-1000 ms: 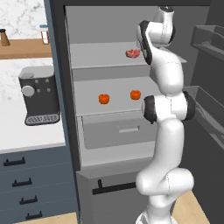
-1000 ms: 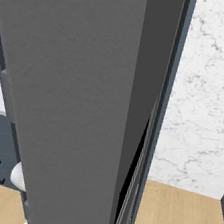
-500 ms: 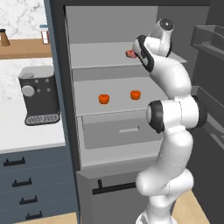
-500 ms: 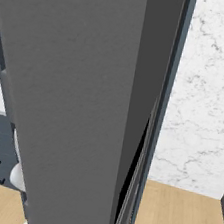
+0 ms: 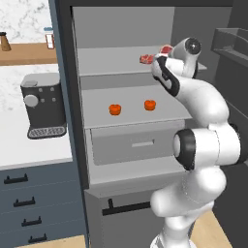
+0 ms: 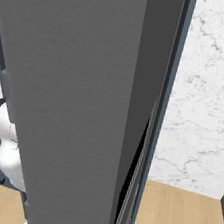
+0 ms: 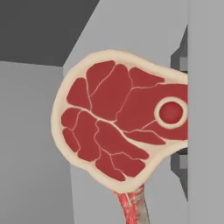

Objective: Place one squash and one steak in each tupperware on the nearby counter, to pack two identical lunches.

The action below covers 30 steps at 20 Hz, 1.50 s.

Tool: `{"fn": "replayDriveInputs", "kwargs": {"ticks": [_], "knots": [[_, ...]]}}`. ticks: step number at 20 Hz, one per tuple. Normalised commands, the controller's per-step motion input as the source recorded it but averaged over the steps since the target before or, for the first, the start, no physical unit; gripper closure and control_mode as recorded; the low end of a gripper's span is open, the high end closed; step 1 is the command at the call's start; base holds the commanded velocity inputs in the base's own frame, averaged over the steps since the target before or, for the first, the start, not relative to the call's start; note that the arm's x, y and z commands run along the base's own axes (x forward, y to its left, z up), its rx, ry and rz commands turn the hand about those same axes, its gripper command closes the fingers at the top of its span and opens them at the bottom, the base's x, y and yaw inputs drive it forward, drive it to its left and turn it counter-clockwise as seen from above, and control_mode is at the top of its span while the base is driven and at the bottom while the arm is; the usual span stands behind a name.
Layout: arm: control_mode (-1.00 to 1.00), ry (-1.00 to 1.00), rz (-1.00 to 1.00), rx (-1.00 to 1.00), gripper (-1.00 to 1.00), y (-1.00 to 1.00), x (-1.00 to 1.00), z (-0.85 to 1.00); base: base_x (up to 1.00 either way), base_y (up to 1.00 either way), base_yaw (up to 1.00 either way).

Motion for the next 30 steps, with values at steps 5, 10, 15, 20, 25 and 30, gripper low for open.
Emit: {"fn": "replayDriveInputs", "kwargs": {"ticks": [5, 10, 15, 20, 25, 30], "knots": [[-1.0, 0.0, -0.08, -0.02, 1.0, 0.18, -1.0, 0.32, 0.0, 0.0, 0.0], [-1.0, 0.04, -0.05, -0.05, 1.0, 0.3, -1.0, 0.15, 0.0, 0.0, 0.0], [-1.0, 0.03, -0.01, 0.0, 1.0, 0.04, -1.0, 0.0, 0.0, 0.0, 0.0], [-1.0, 0.21, 0.0, -0.01, 1.0, 0.04, -1.0, 0.0, 0.0, 0.0, 0.0], [-1.0, 0.44, 0.0, -0.12, 1.0, 0.34, -0.96, 0.0, 0.0, 0.0, 0.0], [-1.0, 0.28, 0.0, -0.03, 1.0, 0.32, -0.98, -0.18, 0.0, 0.0, 0.0]]}}
